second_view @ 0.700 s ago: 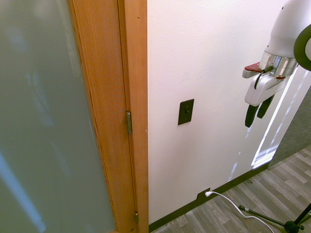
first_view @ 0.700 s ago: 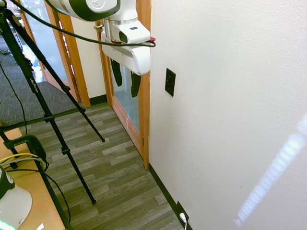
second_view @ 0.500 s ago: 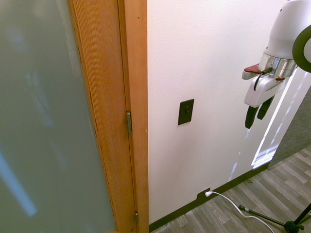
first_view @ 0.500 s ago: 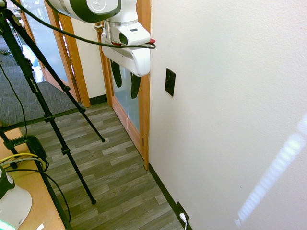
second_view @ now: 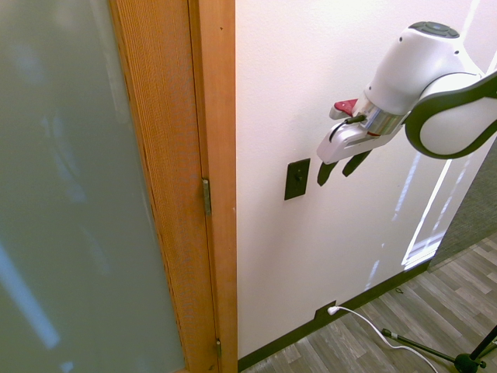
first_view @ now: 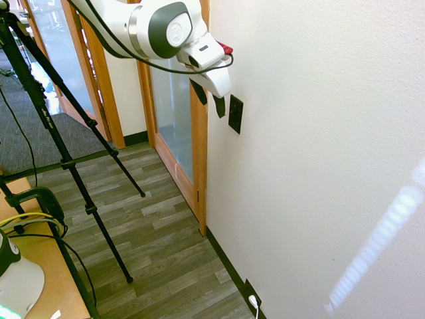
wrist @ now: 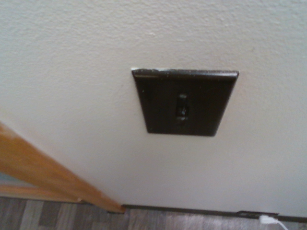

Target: Turn off the light

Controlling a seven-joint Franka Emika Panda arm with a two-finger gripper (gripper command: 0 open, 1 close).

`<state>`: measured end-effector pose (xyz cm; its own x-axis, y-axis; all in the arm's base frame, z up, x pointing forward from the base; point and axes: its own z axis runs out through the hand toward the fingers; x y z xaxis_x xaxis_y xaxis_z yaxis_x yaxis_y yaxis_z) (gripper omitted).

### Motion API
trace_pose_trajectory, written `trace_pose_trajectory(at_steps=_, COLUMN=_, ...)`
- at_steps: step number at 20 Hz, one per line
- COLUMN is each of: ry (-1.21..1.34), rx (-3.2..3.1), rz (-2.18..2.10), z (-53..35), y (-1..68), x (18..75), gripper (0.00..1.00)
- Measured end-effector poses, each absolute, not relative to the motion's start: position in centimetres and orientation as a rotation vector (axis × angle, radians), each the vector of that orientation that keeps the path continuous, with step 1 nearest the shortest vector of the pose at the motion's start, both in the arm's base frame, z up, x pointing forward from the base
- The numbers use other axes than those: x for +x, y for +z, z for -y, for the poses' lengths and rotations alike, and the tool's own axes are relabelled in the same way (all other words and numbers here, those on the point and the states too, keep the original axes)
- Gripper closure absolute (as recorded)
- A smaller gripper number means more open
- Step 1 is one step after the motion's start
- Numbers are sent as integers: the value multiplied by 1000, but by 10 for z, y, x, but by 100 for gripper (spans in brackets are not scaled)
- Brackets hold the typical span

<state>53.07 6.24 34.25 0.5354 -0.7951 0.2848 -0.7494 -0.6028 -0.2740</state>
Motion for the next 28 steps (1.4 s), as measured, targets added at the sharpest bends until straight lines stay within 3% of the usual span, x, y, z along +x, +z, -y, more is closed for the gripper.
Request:
trace_pose_trajectory(at_steps=4, ry=-668, rx=-2660, rz=-1339, z=-77, y=332, x=546, gripper=0)
trace_pose_trajectory(at_steps=5, ry=-682, rx=-2654, rz=-1344, z=-82, y=330, x=549, gripper=100)
trace_pose_trajectory(at_steps=15, ry=-778, rx=-2532, rz=-1440, z=-90, y=296, x=602, gripper=100)
trace_pose_trajectory(at_steps=28, ry=-787, rx=-2477, rz=-1459, z=-87, y=295, x=597, gripper=100)
